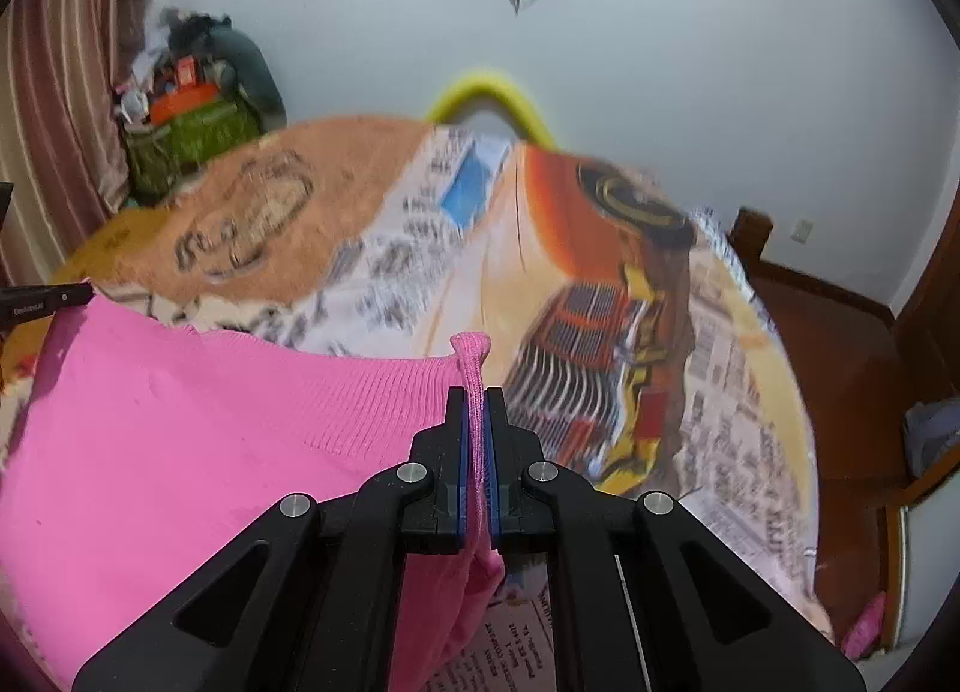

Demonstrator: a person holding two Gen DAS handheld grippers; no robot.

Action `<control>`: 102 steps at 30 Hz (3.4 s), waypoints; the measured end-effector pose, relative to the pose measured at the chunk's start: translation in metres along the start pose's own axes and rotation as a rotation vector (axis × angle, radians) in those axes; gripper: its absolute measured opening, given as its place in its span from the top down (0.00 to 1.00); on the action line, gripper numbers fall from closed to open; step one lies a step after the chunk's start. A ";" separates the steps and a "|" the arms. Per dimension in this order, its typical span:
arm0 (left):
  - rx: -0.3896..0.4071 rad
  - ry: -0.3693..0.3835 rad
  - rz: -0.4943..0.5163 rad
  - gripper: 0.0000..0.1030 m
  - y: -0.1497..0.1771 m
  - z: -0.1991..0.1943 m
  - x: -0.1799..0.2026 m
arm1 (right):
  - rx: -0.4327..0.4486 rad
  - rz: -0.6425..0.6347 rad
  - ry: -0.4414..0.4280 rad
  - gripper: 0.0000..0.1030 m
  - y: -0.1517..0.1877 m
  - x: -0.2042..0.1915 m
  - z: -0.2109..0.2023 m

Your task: Fold small clothes

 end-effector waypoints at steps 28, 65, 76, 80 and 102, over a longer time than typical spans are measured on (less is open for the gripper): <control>-0.113 0.129 0.238 0.30 0.138 -0.113 0.057 | -0.187 -0.138 -0.292 0.53 0.097 -0.118 -0.077; -0.171 0.166 0.049 0.90 0.196 -0.138 0.008 | -0.268 0.258 -0.292 0.52 0.144 -0.075 -0.107; -0.157 0.134 0.088 0.91 0.205 -0.152 0.009 | -0.256 0.272 -0.259 0.93 0.136 -0.072 -0.091; -0.135 0.093 0.108 0.90 0.204 -0.165 0.001 | -0.232 0.229 -0.247 0.95 0.137 -0.070 -0.101; -0.072 0.178 0.068 0.35 0.109 -0.132 0.033 | -0.148 0.190 -0.057 0.95 0.116 0.019 -0.119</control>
Point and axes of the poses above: each gripper's, at about its wrist camera, not at the fingertips, and z roughly the way its jaws point, x to its right, y to its underside, the point moved 6 cm from there along z, roughly the way its jaws point, and after that the axes turned 3 degrees about x, right-handed, at the moved point
